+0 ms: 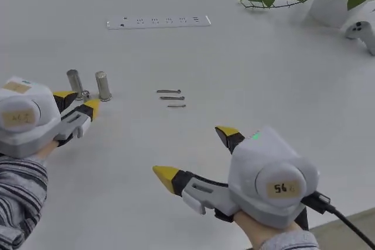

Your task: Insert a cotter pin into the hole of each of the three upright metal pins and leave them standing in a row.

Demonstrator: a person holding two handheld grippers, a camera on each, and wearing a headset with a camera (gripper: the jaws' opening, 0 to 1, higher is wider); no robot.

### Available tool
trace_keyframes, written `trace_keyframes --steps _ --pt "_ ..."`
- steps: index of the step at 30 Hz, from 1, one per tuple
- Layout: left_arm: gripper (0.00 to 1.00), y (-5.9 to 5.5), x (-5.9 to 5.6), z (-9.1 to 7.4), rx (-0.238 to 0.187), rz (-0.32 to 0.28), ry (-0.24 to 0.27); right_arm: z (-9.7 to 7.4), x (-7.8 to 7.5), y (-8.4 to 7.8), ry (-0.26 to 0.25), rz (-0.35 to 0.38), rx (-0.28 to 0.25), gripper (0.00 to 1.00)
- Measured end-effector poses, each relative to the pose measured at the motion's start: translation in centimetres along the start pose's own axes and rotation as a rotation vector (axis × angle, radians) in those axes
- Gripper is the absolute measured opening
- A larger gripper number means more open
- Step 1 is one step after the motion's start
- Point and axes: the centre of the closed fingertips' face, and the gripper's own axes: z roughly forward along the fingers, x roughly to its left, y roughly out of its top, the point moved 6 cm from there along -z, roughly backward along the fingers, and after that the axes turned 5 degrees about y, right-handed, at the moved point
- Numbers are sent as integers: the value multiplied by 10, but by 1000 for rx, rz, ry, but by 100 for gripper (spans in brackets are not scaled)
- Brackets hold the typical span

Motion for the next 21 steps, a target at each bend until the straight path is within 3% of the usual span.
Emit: trace_keyframes --steps 4,12,21 --pt "11 -4 -3 5 10 -8 -11 0 0 0 -4 2 2 74" --pt "6 -8 -1 8 36 -15 -6 0 0 -1 -2 9 4 74" --pt "5 -8 1 9 35 -13 -34 0 -2 -2 -9 14 13 74"
